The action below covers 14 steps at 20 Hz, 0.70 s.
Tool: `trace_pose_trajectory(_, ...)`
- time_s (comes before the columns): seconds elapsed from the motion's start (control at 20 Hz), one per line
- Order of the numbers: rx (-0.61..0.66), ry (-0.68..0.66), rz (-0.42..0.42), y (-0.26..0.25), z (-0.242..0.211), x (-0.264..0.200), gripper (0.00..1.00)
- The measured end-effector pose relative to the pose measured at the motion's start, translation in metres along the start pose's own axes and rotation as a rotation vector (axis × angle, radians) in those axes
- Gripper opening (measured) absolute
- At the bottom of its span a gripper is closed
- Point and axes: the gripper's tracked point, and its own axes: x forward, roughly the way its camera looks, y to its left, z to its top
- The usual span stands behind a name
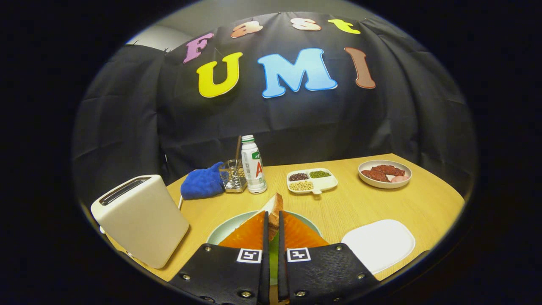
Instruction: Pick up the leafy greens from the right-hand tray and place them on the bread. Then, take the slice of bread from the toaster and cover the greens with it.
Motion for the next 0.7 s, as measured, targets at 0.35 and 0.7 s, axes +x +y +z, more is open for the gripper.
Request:
trace_pose_trajectory(0.35,0.017,-0.007,0.01,-0.029,0.005,-0.014,0.19)
trace_pose_trajectory(0.7,-0.076,-0.126,-0.059,-0.101,0.07,-0.061,0.35)
